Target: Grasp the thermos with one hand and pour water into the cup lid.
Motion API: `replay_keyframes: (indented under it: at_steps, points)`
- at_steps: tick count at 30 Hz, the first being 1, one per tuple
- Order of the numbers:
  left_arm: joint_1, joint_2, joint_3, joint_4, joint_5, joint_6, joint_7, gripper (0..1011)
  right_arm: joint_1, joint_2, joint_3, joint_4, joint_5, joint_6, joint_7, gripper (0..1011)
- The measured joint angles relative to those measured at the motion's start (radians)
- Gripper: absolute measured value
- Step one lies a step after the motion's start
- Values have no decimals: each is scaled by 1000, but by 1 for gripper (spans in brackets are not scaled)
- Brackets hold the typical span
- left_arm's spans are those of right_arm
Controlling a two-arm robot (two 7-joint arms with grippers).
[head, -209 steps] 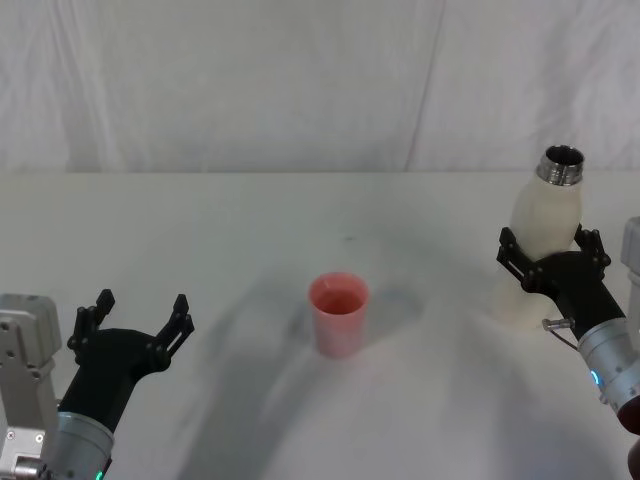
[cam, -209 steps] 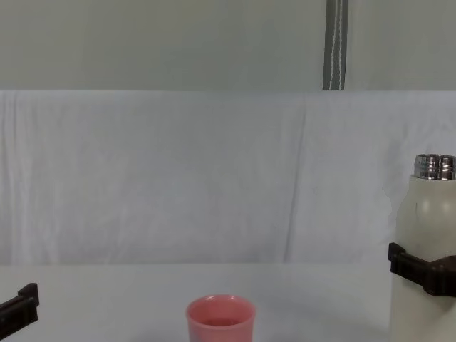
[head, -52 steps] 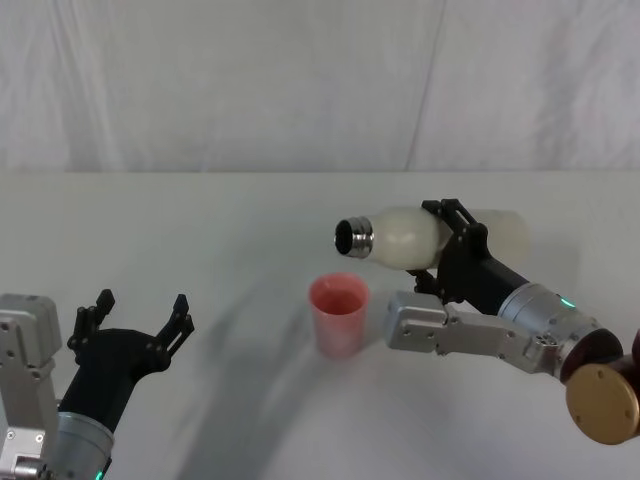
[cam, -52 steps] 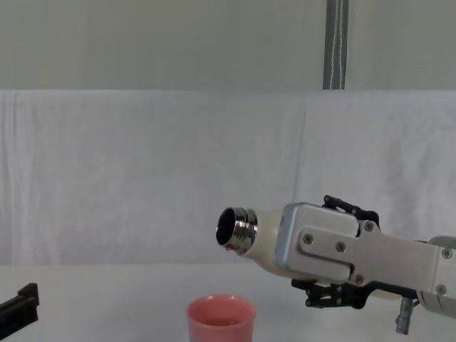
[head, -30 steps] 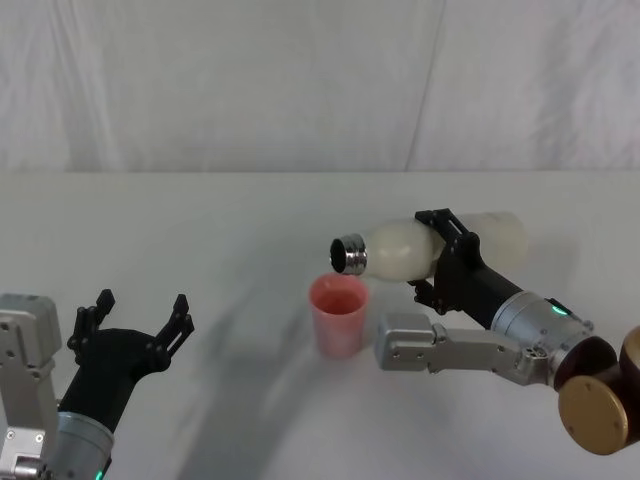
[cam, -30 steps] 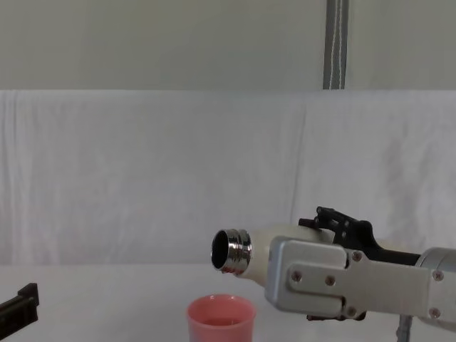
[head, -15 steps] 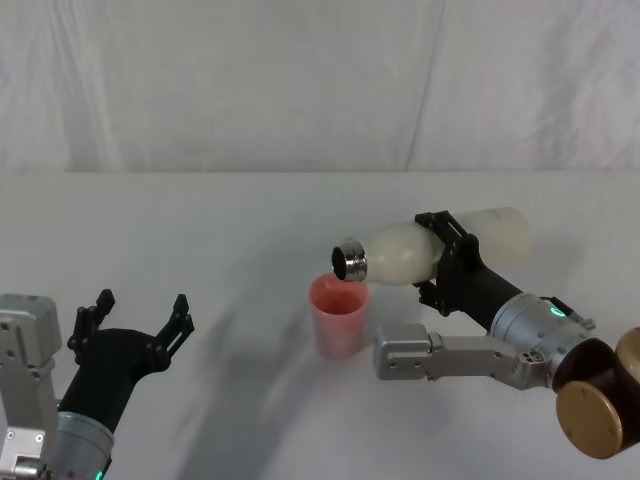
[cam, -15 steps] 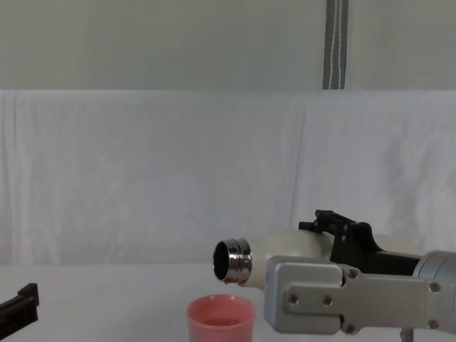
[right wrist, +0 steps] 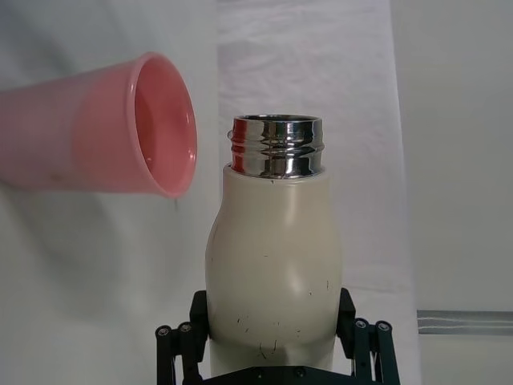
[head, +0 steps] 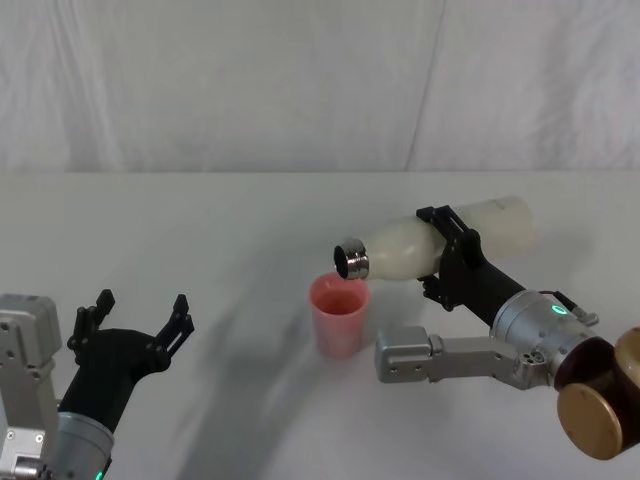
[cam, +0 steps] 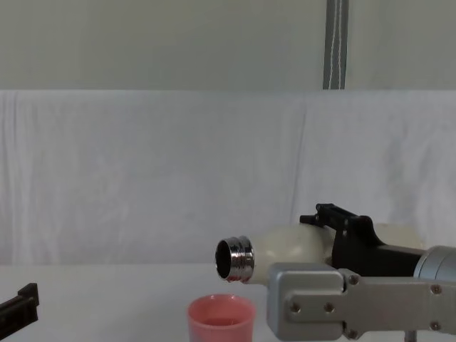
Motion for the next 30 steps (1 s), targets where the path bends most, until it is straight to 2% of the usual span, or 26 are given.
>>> replay_keyframes:
  at_steps: [30]
  points:
    - [0,0,0,0,0,0,0,1001,26,20,-21,-7,-34,2,35,951]
